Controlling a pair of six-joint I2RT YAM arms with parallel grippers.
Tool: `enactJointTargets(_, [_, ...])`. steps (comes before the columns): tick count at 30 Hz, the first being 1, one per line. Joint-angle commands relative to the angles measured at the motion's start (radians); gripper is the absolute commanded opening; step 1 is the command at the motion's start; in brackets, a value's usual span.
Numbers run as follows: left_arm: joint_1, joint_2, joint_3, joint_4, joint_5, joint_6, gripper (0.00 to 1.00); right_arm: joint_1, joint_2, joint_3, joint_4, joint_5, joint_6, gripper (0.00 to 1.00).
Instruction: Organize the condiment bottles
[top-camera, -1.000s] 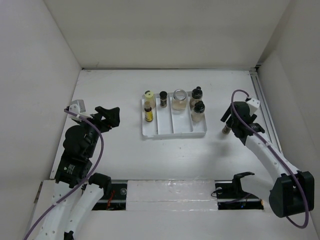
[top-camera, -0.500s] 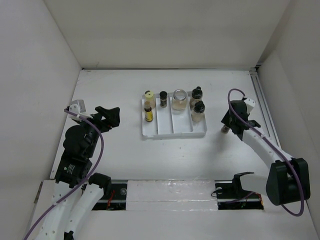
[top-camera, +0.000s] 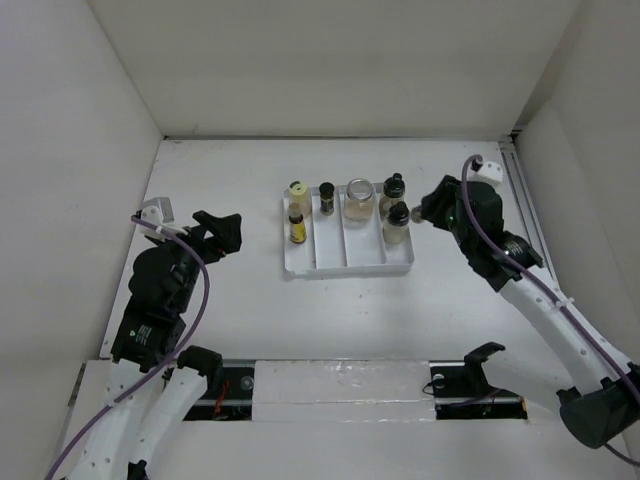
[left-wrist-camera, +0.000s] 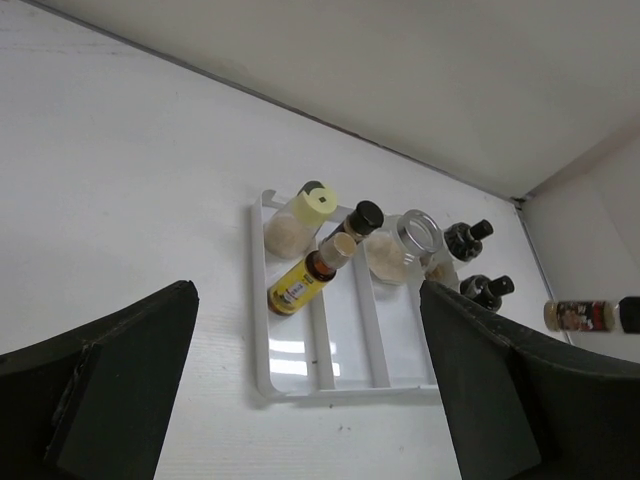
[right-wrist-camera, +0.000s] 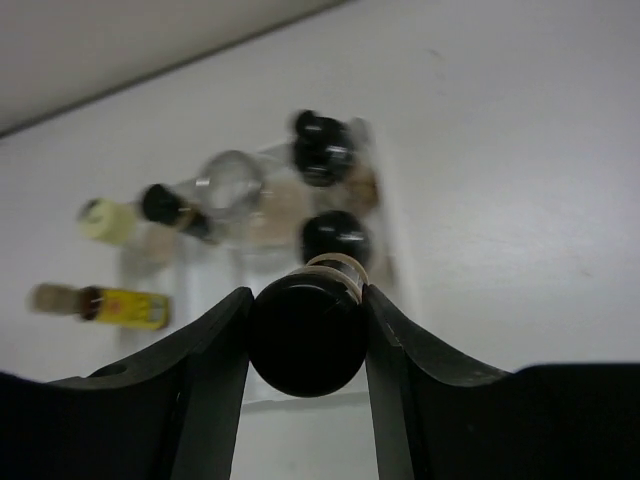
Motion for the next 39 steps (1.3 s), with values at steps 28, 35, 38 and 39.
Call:
enactJointTargets(28, [0.007,0.092,0.007,0.026,0.04,0.023,0.99,0.45,0.806,0.446,0.255,0.005,-0.157,0.42])
enactJointTargets(35, [0.007,0.092,0.007,0.026,0.04,0.023,0.99,0.45,0.848,0.455,0.255,0.014,-0.166,0.48])
enactJointTargets(38, [0.007,0.092,0.007,0.026,0.04,0.023,0.99,0.45,0.857,0.455,0.255,0.005,-0.157,0.57])
enactJointTargets(39, [0.007,0.092,0.007,0.026,0.04,0.023,0.99,0.45,0.857,0.455,0.255,0.005,-0.157,0.6])
